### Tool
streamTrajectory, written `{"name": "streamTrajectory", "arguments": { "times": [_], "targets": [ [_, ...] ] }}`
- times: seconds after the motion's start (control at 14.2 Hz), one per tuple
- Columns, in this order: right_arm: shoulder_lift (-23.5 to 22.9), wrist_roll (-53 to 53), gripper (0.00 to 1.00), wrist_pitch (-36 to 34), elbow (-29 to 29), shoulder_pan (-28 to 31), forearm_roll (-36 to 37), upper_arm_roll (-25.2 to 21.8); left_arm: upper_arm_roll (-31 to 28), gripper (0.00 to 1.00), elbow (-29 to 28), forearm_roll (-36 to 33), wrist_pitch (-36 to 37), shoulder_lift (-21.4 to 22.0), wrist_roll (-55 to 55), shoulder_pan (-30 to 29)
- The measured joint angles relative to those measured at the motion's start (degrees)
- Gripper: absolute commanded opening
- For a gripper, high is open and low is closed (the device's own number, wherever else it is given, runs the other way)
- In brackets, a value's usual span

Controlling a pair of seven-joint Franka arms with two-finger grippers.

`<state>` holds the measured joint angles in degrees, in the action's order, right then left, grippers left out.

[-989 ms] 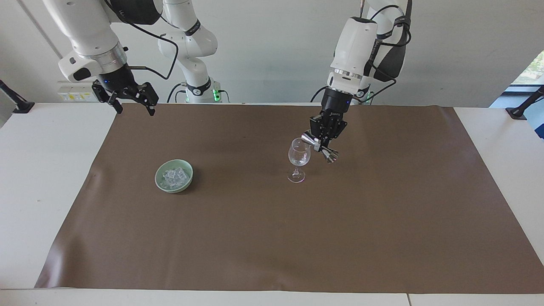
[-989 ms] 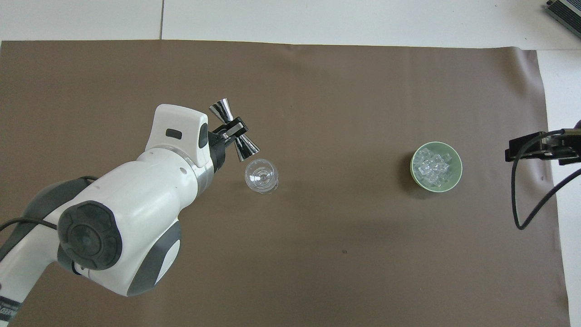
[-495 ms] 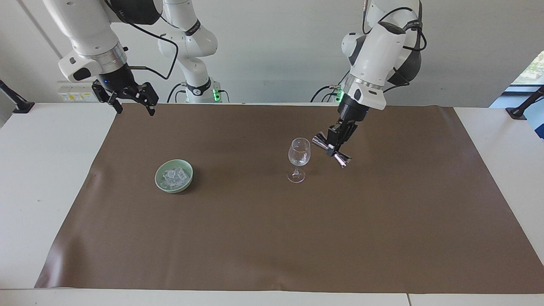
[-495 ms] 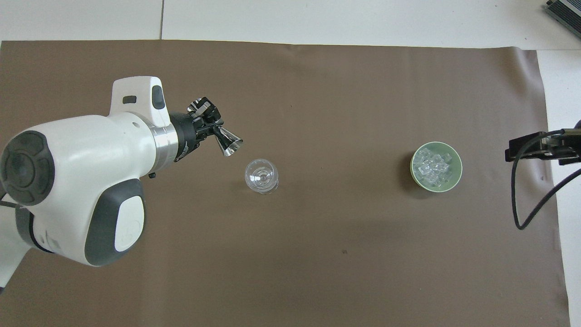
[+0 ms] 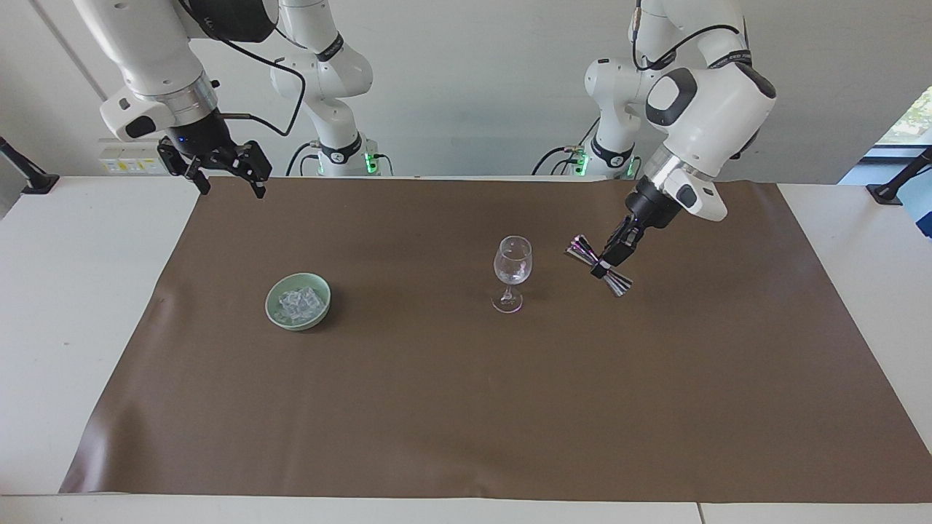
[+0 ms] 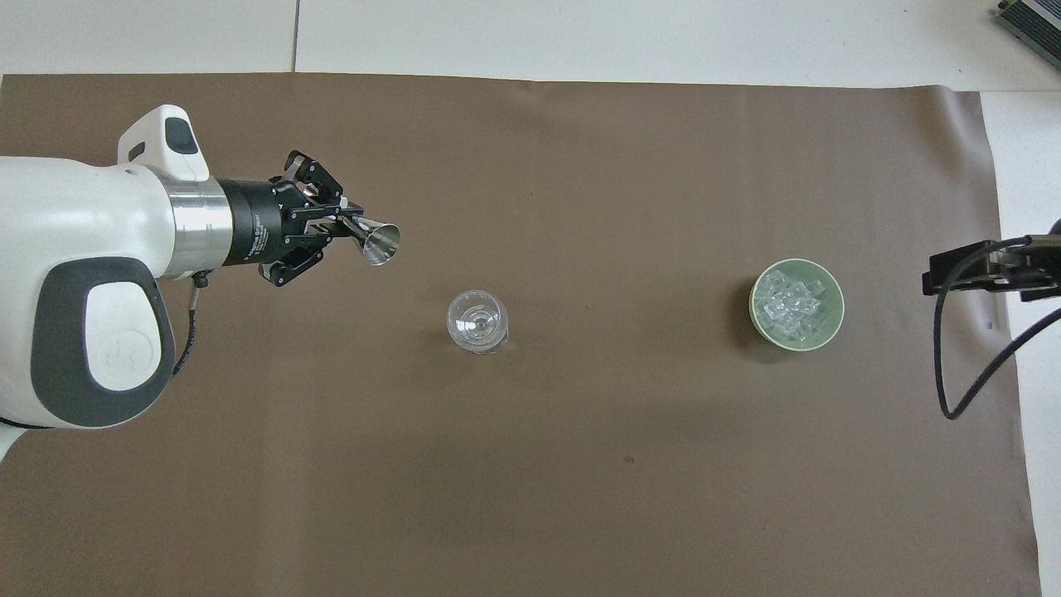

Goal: Pour wine and add ice with both arms
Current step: 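Carry the jigger with the left gripper back toward its starting spot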

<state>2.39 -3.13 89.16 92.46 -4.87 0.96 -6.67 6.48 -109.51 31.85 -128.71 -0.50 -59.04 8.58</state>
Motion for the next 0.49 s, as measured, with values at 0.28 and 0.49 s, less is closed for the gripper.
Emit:
{"name": "streamTrajectory", "arguments": {
  "times": [0.28, 0.49],
  "targets": [
    [0.00, 0.00, 1.00, 0.00, 0.00, 0.00, 0.00, 0.00, -0.04, 0.00, 2.72, 9.55, 9.57, -2.83, 0.90, -8.16],
    [0.00, 0.00, 1.00, 0.00, 0.00, 0.00, 0.00, 0.00, 0.01, 0.00, 4.99, 13.61, 13.37, -6.70, 1.89, -12.85]
  ]
}}
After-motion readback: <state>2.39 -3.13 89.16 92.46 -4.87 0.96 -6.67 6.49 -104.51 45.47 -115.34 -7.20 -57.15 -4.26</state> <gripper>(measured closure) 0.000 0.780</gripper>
